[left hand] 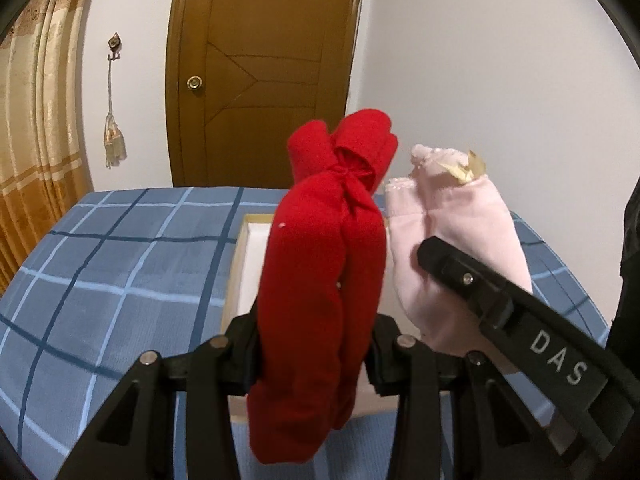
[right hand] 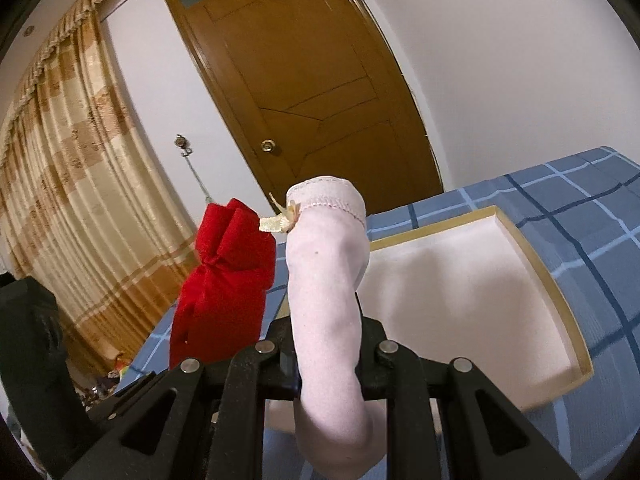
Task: Take underwear out of drawer
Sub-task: 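Carry the pale pink garment with the right tool while the left tool carries the red garment to the tray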
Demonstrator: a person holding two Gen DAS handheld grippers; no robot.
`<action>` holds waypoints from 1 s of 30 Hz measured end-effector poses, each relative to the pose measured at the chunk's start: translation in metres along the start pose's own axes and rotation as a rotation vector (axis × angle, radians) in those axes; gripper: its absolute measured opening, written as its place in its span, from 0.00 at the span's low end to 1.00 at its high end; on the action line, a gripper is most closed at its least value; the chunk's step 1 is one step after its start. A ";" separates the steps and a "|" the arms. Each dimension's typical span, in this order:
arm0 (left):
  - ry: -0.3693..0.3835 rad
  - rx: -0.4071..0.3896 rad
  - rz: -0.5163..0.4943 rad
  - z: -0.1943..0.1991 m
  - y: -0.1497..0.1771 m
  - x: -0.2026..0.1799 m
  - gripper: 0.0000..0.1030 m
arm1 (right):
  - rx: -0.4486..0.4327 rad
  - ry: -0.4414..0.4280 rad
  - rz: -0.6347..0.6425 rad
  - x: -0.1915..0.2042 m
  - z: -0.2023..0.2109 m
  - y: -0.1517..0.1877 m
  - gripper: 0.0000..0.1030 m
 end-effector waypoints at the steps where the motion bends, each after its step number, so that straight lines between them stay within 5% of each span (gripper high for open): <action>1: -0.008 0.004 -0.004 -0.007 -0.002 -0.001 0.39 | -0.002 0.008 0.003 -0.001 -0.006 -0.002 0.20; 15: -0.118 0.104 0.005 -0.082 -0.009 0.008 0.39 | 0.055 0.070 -0.025 -0.009 -0.091 -0.015 0.20; 30: -0.180 0.193 0.005 -0.127 0.016 0.027 0.39 | 0.155 0.067 -0.005 -0.026 -0.143 0.012 0.20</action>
Point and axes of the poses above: each gripper's, at about its wrist camera, not at the fingertips, and z roughly against the way its jaws point, x to its left, y to its underside, the point moved 1 cm from there along -z, roughly the way its jaws point, and after that the axes turned 15 degrees about -x, right-handed, at the moved point
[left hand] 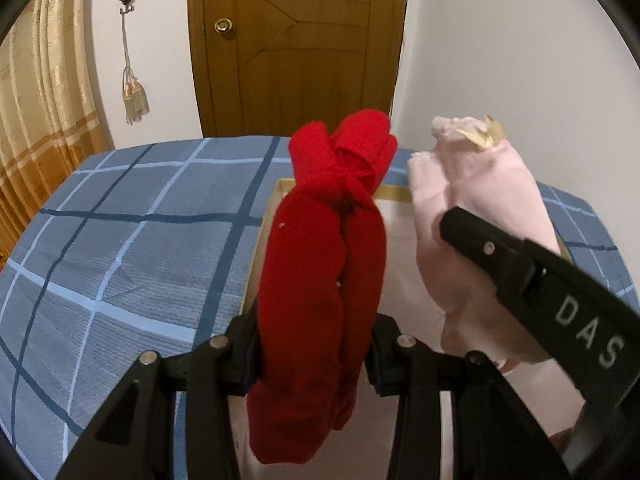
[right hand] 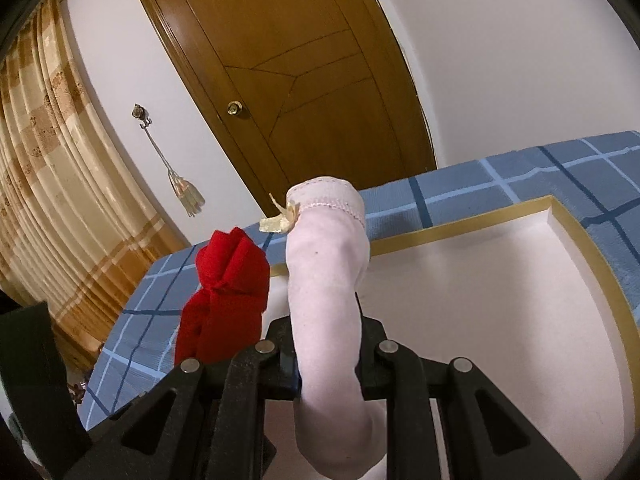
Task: Take underwear out of drawer
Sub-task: 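Carry the pale pink garment with the right tool while the left tool carries the red garment to the tray, then lower both garments into the beige tray and open both tools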
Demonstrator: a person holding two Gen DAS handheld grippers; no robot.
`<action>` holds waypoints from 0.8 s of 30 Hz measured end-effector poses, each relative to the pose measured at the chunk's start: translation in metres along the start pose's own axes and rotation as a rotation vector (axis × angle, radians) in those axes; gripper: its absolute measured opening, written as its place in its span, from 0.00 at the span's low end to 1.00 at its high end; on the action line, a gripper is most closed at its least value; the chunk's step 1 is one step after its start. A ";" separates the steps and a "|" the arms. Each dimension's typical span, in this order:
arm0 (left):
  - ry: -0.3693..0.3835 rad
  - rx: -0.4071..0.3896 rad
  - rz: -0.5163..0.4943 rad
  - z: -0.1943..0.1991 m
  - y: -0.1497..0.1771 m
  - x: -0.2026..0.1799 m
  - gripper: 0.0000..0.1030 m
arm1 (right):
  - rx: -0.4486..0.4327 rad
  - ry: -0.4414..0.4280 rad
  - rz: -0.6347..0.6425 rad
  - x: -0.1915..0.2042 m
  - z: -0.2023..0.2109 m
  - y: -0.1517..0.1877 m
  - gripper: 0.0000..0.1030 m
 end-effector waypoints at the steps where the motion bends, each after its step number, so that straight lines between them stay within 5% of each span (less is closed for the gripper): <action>1: -0.002 0.006 -0.004 -0.002 0.001 -0.001 0.39 | 0.012 -0.006 -0.006 -0.001 -0.003 0.000 0.20; 10: -0.022 0.002 -0.002 -0.004 0.003 -0.003 0.49 | 0.034 -0.029 0.029 0.006 -0.008 0.001 0.21; 15: 0.033 -0.019 0.050 0.000 0.000 0.001 0.66 | 0.051 -0.036 0.036 0.009 -0.010 0.000 0.50; 17: 0.034 -0.035 0.044 0.004 0.000 0.000 0.67 | 0.014 -0.068 0.028 0.010 -0.002 -0.003 0.51; 21: -0.005 -0.198 0.000 0.035 -0.013 -0.003 0.77 | -0.119 -0.087 -0.014 0.003 0.024 -0.011 0.62; 23: -0.065 -0.273 -0.030 0.047 -0.016 -0.004 1.00 | -0.173 -0.058 -0.026 -0.001 0.033 -0.015 0.62; 24: -0.101 -0.306 -0.042 0.052 -0.017 -0.003 0.99 | -0.202 -0.037 -0.021 -0.002 0.038 -0.016 0.62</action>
Point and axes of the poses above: each gripper's, at about its wrist camera, not at the fingertips, and z roughly against the way its jaws point, x to its left, y to its underside, the point moved 1 cm from there along -z, roughly the way its jaws point, and after that the axes turned 15 degrees about -x, right-handed, at the moved point
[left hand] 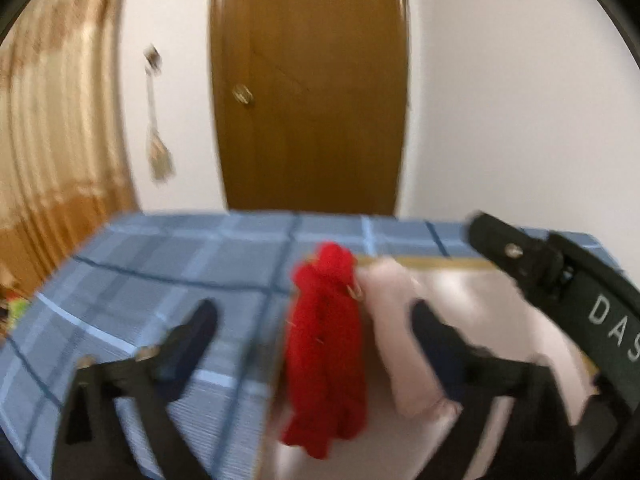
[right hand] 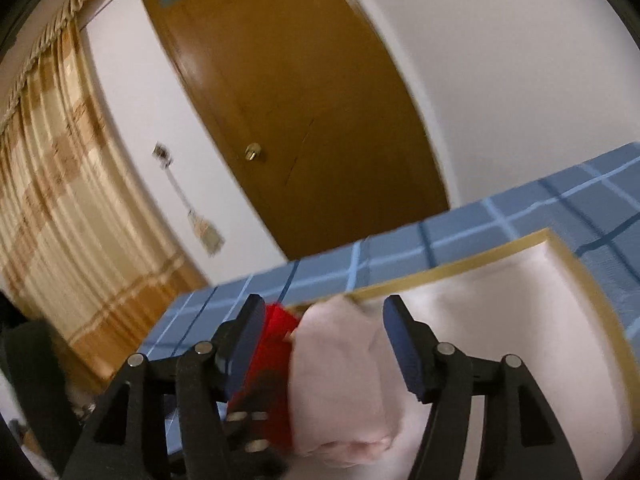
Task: Take underwear out of drawer
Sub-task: 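Lower both garments into the beige tray and open both tools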
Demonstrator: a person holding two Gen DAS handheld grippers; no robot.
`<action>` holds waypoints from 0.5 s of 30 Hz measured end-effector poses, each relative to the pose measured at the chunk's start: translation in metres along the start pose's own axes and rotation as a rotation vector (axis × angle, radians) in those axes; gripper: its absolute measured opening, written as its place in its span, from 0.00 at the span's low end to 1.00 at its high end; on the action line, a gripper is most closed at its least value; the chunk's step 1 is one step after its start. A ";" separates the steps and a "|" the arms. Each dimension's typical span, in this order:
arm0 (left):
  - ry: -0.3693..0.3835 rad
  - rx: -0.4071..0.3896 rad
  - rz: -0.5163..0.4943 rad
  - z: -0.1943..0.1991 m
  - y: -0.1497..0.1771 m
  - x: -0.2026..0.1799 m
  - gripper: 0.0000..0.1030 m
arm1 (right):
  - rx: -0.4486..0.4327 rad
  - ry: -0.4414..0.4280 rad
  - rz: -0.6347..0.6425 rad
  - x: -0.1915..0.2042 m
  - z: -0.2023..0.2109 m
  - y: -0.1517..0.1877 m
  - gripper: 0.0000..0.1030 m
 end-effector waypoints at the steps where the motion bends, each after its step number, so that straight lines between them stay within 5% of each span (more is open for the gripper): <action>1: -0.018 -0.014 -0.007 0.001 -0.001 0.001 0.99 | -0.020 0.014 0.008 0.001 0.003 -0.002 0.62; 15: 0.023 -0.018 0.053 0.017 0.018 0.017 0.99 | -0.184 0.113 0.168 0.017 0.048 0.007 0.62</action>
Point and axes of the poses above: each gripper's, at about its wrist camera, not at the fingertips, and z roughly against the way its jaws point, x to its left, y to its underside, the point moved 1 cm from there along -z, roughly the way its jaws point, and after that the axes turned 15 degrees about -x, right-handed, at the moved point
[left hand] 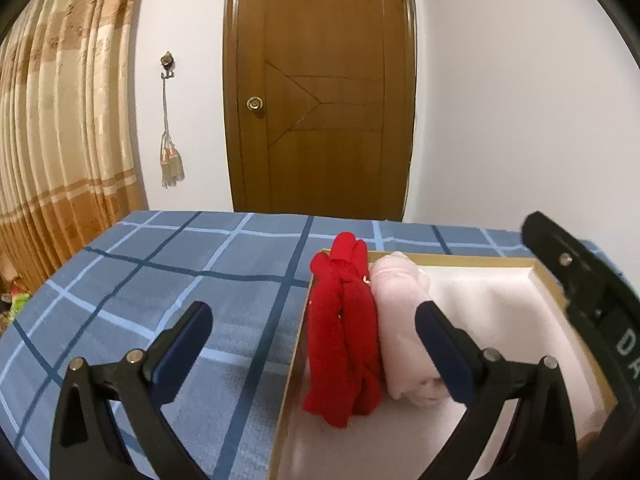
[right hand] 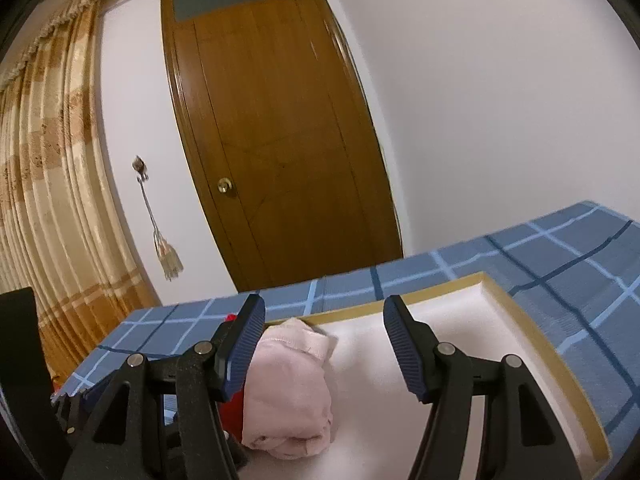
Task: Take underwear out of drawer
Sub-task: 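Lower both garments into the beige tray and open both tools, then withdraw both open tools up from the tray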
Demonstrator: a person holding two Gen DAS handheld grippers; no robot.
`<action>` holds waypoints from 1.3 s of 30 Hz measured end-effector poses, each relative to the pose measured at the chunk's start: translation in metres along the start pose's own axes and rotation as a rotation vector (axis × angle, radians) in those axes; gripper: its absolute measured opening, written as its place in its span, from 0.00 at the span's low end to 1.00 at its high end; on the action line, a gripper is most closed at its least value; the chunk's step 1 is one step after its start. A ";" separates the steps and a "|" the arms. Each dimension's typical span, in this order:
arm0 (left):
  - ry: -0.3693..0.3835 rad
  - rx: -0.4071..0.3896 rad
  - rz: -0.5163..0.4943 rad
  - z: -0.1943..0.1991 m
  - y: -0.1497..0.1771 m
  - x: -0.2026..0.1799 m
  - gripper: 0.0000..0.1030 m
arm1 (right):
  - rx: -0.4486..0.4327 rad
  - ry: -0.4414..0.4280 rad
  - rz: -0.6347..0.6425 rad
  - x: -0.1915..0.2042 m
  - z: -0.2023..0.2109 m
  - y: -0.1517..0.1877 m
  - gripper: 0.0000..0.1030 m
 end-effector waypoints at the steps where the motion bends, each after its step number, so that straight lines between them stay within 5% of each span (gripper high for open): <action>1: 0.005 -0.008 0.005 0.004 0.002 0.001 0.99 | -0.023 -0.003 0.010 -0.001 0.007 -0.001 0.62; 8: -0.014 -0.102 -0.054 0.030 0.005 -0.006 0.99 | -0.166 -0.006 0.145 0.010 0.047 -0.002 0.71; 13: -0.006 -0.160 -0.039 0.046 0.004 -0.002 1.00 | -0.138 0.017 0.190 0.014 0.056 0.001 0.71; 30: 0.027 -0.152 -0.042 0.095 0.018 0.000 1.00 | -0.213 0.085 0.147 0.002 0.102 -0.003 0.71; 39: 0.023 -0.132 -0.042 0.109 0.022 0.005 1.00 | -0.125 0.101 0.041 -0.015 0.110 0.003 0.71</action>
Point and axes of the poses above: each gripper's, at about its wrist camera, not at the fingertips, and z roughly against the way its jaws point, x to its left, y to its underside, the point moved 1 cm from there along -z, roughly the way its jaws point, and after that the axes turned 15 degrees about -x, right-handed, at the moved point
